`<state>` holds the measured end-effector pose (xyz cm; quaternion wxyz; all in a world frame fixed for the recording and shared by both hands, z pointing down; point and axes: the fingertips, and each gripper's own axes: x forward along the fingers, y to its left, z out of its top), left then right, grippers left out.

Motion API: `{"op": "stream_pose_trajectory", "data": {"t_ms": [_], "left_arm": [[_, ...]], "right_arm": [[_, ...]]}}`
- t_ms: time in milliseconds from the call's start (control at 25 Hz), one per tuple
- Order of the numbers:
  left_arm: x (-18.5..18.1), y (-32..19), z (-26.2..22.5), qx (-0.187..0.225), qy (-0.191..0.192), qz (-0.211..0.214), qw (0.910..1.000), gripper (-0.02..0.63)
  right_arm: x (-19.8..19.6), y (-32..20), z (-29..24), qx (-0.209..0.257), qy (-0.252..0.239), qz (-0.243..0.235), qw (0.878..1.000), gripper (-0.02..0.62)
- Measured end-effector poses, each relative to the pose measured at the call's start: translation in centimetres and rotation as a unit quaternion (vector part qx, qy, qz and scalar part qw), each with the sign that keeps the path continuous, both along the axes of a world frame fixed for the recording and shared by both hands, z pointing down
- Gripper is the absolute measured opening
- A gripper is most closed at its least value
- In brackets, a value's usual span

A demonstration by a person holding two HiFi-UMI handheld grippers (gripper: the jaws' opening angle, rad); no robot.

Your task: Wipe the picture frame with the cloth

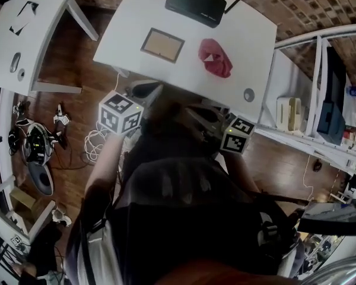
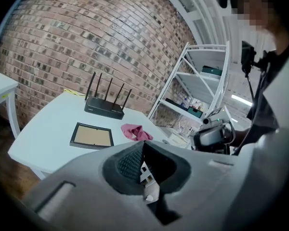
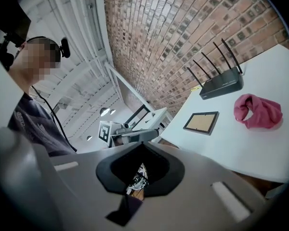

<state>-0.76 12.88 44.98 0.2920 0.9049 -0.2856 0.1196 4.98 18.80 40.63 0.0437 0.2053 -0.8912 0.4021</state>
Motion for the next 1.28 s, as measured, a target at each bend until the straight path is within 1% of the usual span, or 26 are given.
{"op": "stream_pose_trajectory", "data": {"t_ms": [200, 360, 520, 600, 720, 800, 840, 920, 1000, 1080, 1160, 1200, 1280], "left_arm": [[2.6, -3.0, 2.1, -0.014, -0.081, 0.031, 0.9961, 0.003], [4.8, -6.2, 4.4, -0.029, -0.149, 0.031, 0.9879, 0.003], [6.4, -9.3, 5.5, -0.034, -0.190, 0.033, 0.9805, 0.003], [6.9, -10.5, 6.2, -0.032, -0.219, 0.037, 0.9746, 0.003], [6.2, -12.4, 7.7, -0.027, -0.277, 0.029, 0.9601, 0.003], [5.8, -13.4, 8.7, -0.030, -0.298, 0.015, 0.9541, 0.023], [5.7, -13.7, 9.2, -0.033, -0.304, 0.010, 0.9521, 0.051], [5.7, -14.3, 10.3, -0.041, -0.320, 0.013, 0.9464, 0.148], [5.9, -14.6, 11.6, -0.048, -0.342, 0.030, 0.9380, 0.199], [6.3, -14.7, 12.6, -0.050, -0.356, 0.052, 0.9318, 0.201], [7.1, -14.9, 13.2, -0.044, -0.362, 0.080, 0.9276, 0.201], [7.5, -15.1, 13.6, -0.040, -0.368, 0.095, 0.9240, 0.199], [7.9, -15.0, 14.5, -0.037, -0.386, 0.123, 0.9135, 0.199]], "right_arm": [[2.3, -4.5, 0.2, 0.001, -0.025, -0.002, 1.000, 0.002], [4.5, -6.9, 0.5, -0.002, -0.049, -0.009, 0.999, 0.002], [6.6, -9.2, 0.6, 0.003, -0.054, -0.014, 0.998, 0.002], [7.6, -10.2, 0.8, 0.007, -0.053, -0.018, 0.998, 0.002], [8.7, -11.5, 1.0, 0.013, -0.047, -0.027, 0.998, 0.002], [9.1, -12.0, 1.2, 0.014, -0.043, -0.031, 0.998, 0.002], [9.3, -12.2, 1.3, 0.012, -0.042, -0.031, 0.999, 0.002], [9.5, -12.6, 1.7, 0.005, -0.041, -0.030, 0.999, 0.002], [9.4, -13.1, 2.2, -0.001, -0.043, -0.027, 0.999, 0.002], [8.9, -13.4, 2.4, -0.005, -0.043, -0.026, 0.999, 0.002], [8.3, -13.7, 2.6, -0.005, -0.041, -0.023, 0.999, 0.002], [8.0, -13.9, 2.6, -0.005, -0.039, -0.019, 0.999, 0.002], [7.3, -14.2, 2.3, -0.005, -0.033, -0.010, 0.999, 0.002]]}}
